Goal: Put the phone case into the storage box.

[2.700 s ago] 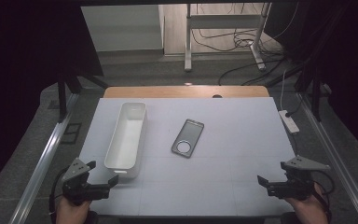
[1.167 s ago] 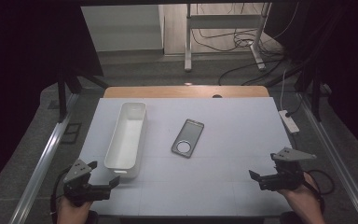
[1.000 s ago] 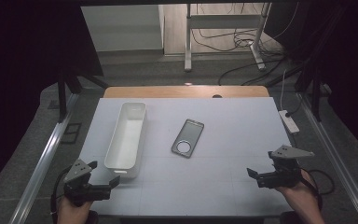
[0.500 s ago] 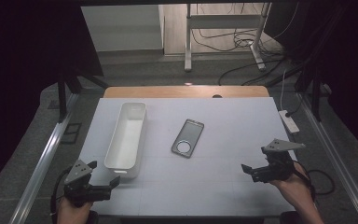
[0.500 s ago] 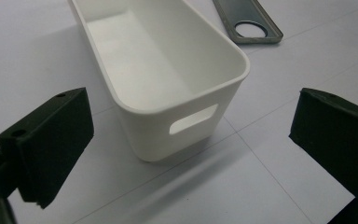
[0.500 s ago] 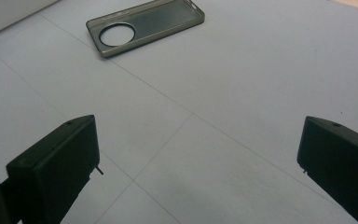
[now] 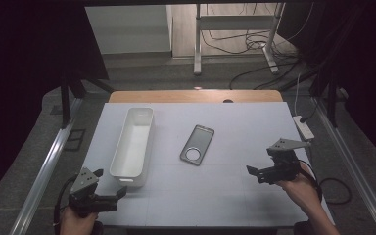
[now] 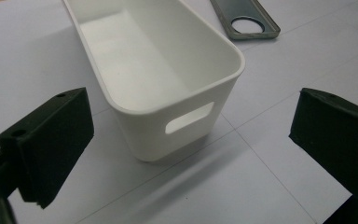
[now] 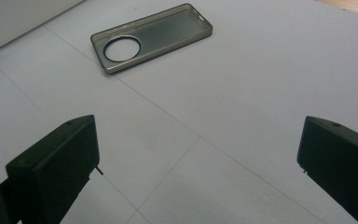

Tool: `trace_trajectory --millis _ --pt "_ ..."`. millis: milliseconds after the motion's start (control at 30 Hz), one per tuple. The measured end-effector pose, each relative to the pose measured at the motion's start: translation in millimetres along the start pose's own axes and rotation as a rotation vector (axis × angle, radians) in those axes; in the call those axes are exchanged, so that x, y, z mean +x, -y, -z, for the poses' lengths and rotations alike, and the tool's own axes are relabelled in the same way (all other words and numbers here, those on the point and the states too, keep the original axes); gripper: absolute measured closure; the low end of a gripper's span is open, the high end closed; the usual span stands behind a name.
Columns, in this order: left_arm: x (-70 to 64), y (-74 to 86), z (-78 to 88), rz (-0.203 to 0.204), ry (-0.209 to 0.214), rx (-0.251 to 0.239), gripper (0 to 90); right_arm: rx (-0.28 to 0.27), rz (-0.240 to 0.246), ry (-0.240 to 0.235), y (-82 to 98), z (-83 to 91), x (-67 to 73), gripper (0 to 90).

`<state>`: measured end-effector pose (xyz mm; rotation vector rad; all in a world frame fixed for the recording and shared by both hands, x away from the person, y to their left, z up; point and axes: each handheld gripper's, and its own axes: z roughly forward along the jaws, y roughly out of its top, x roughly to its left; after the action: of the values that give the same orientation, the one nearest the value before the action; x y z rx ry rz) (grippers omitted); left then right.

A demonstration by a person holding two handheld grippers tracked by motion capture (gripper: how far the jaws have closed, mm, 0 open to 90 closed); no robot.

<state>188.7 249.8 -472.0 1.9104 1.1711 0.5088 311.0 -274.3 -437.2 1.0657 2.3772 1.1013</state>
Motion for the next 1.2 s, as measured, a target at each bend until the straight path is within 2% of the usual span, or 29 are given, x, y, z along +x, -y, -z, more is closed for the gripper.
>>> trace_trajectory --millis 500,700,1100,1200 --pt "3.2 0.7 1.0 0.016 0.026 -0.01 0.5 0.029 0.039 -0.038 -16.5 -23.1 5.3 0.0" --pt "3.6 0.8 1.0 0.019 0.028 -0.01 0.5 0.043 0.032 -0.049 -19.6 -31.3 5.4 0.0" --pt "4.3 0.8 0.9 0.024 0.035 -0.011 0.6 0.113 -0.001 -0.093 -29.9 -56.7 4.6 0.0" --pt "4.3 0.8 0.9 0.024 0.035 -0.011 0.6 0.118 0.011 -0.103 -33.3 -63.7 4.1 0.0"
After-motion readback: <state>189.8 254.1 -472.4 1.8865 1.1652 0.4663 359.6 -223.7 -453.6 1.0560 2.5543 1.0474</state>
